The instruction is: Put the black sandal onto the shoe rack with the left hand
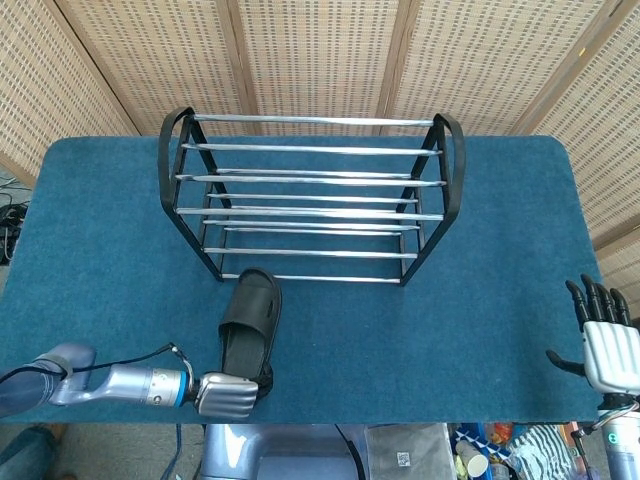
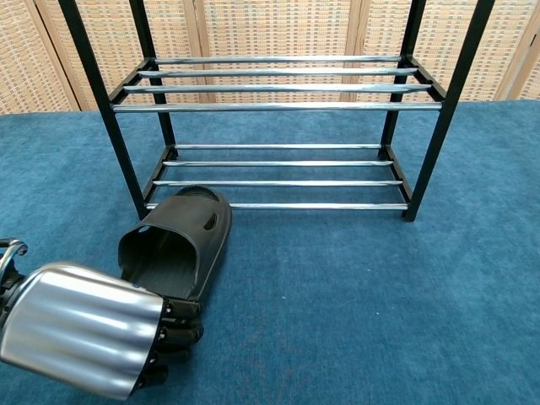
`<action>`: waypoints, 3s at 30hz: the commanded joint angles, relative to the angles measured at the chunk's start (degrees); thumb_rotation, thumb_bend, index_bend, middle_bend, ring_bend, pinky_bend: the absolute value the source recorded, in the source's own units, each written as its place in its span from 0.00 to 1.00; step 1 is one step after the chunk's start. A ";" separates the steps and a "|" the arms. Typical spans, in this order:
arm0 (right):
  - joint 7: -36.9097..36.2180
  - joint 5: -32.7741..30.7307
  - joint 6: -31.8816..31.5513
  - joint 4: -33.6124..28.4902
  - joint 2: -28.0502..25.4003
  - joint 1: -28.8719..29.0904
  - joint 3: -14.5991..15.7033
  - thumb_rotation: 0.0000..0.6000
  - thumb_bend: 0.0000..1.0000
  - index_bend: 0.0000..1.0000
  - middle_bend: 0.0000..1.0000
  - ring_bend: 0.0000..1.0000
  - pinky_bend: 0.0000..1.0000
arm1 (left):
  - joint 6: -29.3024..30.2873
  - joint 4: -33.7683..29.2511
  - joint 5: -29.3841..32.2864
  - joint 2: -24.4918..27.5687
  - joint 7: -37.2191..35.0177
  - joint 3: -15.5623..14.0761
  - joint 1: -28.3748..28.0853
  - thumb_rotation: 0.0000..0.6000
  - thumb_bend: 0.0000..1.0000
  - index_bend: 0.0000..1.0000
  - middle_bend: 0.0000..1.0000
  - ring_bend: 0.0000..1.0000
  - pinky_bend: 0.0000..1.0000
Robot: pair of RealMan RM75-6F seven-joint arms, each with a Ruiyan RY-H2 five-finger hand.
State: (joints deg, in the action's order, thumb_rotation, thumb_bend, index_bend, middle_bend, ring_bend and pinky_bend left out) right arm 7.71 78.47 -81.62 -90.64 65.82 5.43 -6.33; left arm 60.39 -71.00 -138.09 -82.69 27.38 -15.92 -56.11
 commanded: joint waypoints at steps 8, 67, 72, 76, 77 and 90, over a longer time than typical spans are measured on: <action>-0.10 -0.21 0.53 0.00 0.04 0.24 0.09 1.00 0.00 0.00 0.00 0.00 0.00 | -2.33 0.10 1.56 0.52 1.93 2.05 -2.52 1.00 0.14 0.71 0.66 0.57 0.47; -1.41 -6.38 5.07 2.30 0.19 1.73 -1.28 1.00 0.00 0.00 0.00 0.00 0.00 | 2.71 39.62 11.13 -16.11 -17.48 -4.70 -12.91 1.00 0.14 0.36 0.16 0.16 0.26; -1.83 -6.30 5.15 2.10 -0.06 1.67 -1.20 1.00 0.00 0.00 0.00 0.00 0.00 | 2.69 37.55 11.73 -15.05 -16.06 -4.99 -13.24 1.00 0.14 0.18 0.00 0.00 0.08; -2.01 -6.13 4.99 1.82 -0.29 1.59 -1.16 1.00 0.00 0.00 0.00 0.00 0.00 | 2.81 35.54 12.24 -13.77 -15.09 -5.12 -13.42 1.00 0.14 0.13 0.00 0.00 0.00; -2.04 -6.08 4.97 1.77 -0.30 1.58 -1.13 1.00 0.00 0.00 0.00 0.00 0.00 | 2.66 34.99 12.39 -13.41 -14.82 -5.12 -13.46 1.00 0.14 0.12 0.00 0.00 0.00; -1.99 -4.59 4.32 0.24 -1.00 1.28 -0.39 1.00 0.00 0.00 0.00 0.00 0.00 | 9.74 15.19 11.57 -0.94 -8.55 -6.62 -11.34 1.00 0.14 0.05 0.00 0.00 0.00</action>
State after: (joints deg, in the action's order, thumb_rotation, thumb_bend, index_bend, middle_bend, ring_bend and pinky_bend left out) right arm 5.72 73.84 -77.27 -90.35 64.85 6.73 -6.75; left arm 67.51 -51.85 -126.05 -86.95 17.11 -21.97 -68.52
